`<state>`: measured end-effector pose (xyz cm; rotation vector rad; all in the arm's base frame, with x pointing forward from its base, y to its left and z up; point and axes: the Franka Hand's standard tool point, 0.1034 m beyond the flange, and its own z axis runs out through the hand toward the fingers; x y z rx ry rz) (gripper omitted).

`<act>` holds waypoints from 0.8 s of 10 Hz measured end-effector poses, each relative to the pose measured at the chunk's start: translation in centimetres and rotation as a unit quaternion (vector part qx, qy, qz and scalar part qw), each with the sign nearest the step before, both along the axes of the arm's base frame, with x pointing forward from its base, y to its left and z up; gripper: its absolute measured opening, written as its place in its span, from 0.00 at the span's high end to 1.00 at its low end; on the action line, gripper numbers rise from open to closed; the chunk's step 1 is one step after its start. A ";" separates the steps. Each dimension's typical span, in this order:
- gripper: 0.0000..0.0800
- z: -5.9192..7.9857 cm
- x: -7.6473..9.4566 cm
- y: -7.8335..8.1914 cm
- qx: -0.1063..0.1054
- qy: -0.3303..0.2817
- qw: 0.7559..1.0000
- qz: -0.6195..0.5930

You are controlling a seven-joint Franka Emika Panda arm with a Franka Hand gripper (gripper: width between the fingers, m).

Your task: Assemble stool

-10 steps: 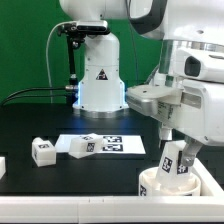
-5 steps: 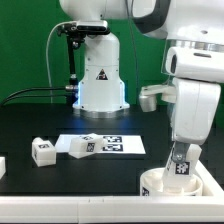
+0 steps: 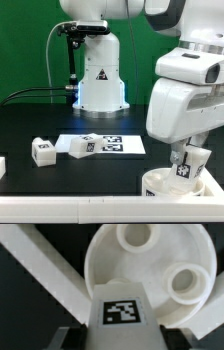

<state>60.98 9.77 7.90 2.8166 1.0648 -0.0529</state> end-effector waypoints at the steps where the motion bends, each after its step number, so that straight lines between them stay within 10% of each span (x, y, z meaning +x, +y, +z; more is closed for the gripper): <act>1: 0.58 0.0 0.0 0.0 0.002 -0.004 0.999 -0.035; 8: 0.58 -0.2 -0.9 1.0 0.043 0.005 0.924 -0.379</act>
Offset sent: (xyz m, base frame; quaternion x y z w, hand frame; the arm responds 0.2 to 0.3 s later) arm -0.0086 0.0025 -0.0026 0.1147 -0.0456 0.4380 0.8904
